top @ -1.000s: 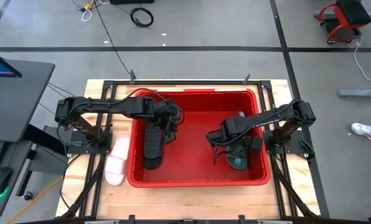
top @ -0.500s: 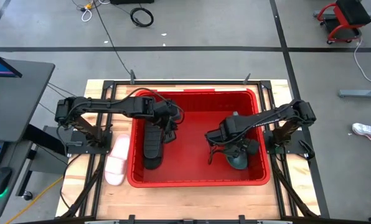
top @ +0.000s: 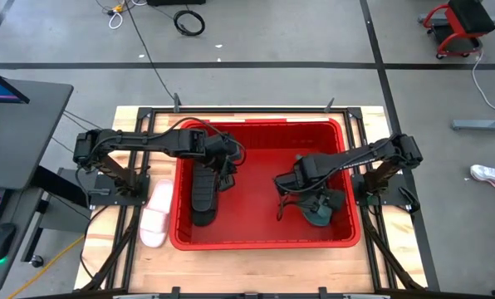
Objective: Pick and place slides into bin
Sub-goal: Put the green slide on top of the other green slide in the container
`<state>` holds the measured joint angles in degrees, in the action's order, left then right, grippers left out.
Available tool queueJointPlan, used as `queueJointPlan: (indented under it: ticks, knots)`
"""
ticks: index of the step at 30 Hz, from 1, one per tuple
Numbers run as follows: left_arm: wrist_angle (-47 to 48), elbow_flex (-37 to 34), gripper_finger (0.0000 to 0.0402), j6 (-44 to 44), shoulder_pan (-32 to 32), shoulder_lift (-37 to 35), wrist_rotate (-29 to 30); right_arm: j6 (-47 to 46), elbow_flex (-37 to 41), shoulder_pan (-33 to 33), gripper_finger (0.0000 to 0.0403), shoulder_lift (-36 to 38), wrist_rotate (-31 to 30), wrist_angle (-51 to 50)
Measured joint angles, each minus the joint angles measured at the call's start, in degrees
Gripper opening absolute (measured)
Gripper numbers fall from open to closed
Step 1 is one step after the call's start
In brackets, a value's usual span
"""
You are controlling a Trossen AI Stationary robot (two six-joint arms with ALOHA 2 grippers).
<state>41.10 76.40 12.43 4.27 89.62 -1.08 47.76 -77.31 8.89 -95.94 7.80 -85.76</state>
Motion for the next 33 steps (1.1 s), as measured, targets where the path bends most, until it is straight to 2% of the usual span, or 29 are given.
queueJointPlan:
  ticks: [4, 11, 12, 19, 25, 33]
  knots:
    - [0.2, 0.0, 0.0037, -0.2, 0.0, 0.0, 0.0, 2.85, 0.76, 0.38, 0.0244, 0.0, 0.06, -0.12]
    - [0.37, 0.0, 0.0029, -1.08, 0.0, 0.0, 0.02, 2.54, 0.71, 0.43, 0.0084, 0.02, 0.08, -0.42]
    - [0.35, 0.0, 0.0027, -1.09, 0.0, 0.0, 0.02, 1.84, 0.43, 0.45, 0.0072, 0.0, 0.08, -1.02]
    - [0.25, 0.0, 0.0023, -1.75, 0.06, 0.0, 0.04, -0.01, -3.63, 0.57, 0.0071, 0.01, -0.33, -4.19]
    - [-0.27, 0.0, 0.0029, -1.64, 0.05, 0.0, 0.04, 4.84, -4.18, 0.47, 0.0071, -0.48, -3.75, -4.1]
    - [-0.59, 0.0, 0.0026, -1.09, 0.04, 0.0, 0.04, 8.28, 0.31, 0.83, 0.0069, -0.46, 1.94, -3.92]
